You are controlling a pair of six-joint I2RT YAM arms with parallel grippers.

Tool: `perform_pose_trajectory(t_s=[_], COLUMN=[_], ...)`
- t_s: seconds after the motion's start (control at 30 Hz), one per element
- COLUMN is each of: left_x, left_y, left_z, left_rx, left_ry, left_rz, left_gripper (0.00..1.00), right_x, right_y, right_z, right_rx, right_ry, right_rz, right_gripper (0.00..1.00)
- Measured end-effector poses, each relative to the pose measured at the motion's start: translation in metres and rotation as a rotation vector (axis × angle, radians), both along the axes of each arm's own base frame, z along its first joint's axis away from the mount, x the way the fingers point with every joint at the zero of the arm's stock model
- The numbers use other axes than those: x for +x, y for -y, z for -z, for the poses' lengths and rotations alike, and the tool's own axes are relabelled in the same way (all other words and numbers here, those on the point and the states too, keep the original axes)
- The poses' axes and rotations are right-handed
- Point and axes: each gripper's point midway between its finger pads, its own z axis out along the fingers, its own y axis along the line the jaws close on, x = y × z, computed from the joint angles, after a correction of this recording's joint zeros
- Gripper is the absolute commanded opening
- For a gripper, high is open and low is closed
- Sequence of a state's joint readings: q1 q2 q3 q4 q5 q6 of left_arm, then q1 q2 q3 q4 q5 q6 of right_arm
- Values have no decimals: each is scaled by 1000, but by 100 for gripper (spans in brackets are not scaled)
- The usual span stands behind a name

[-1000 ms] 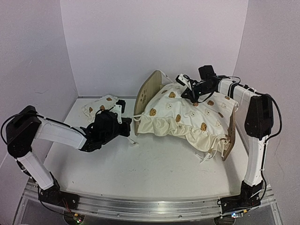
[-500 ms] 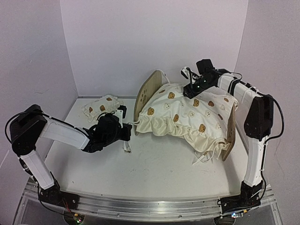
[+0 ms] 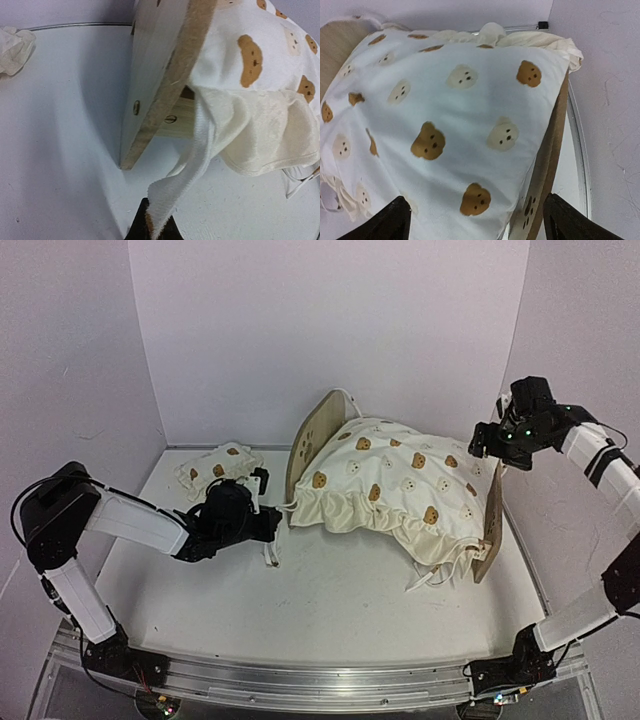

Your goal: Set up the pet bed

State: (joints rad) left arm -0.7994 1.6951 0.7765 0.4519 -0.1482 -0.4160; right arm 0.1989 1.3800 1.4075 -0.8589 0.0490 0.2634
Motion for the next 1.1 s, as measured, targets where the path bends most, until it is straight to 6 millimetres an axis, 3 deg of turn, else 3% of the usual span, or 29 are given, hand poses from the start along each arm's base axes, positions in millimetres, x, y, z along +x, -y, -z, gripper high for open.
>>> perform_pose_trajectory(t_s=[0.1, 0.17, 0.27, 0.4, 0.5, 0.6, 0.63, 0.73, 0.8, 0.93, 1.1], left_x=[-6, -9, -15, -20, -22, -23, -24, -27, -30, -35, -36], left_y=[7, 11, 16, 21, 23, 24, 25, 24, 24, 23, 23], left_z=[-12, -19, -22, -23, -23, -23, -23, -23, -20, -14, -13], left_rx=[-36, -56, -75, -88, -92, -96, -99, -105, -112, -125, -132], left_ry=[3, 5, -3, -14, -20, -22, -25, -32, -48, -83, -95], left_rz=[49, 76, 116, 152, 166, 174, 179, 185, 190, 194, 194], left_gripper=[0, 0, 0, 0, 0, 0, 0, 0, 0, 0, 0], right_x=[28, 58, 97, 127, 139, 160, 176, 214, 235, 266, 262], right_y=[18, 23, 40, 69, 81, 81, 79, 74, 72, 71, 73], right_z=[2, 12, 41, 75, 89, 92, 93, 100, 105, 91, 68], right_rx=[44, 84, 161, 200, 234, 277, 303, 321, 321, 307, 222], right_ry=[25, 24, 9, -21, -20, 7, 24, 70, 90, 155, 184], right_rz=[91, 139, 226, 363, 416, 403, 390, 333, 293, 208, 141], right_gripper=[94, 93, 92, 90, 74, 41, 33, 22, 26, 50, 71])
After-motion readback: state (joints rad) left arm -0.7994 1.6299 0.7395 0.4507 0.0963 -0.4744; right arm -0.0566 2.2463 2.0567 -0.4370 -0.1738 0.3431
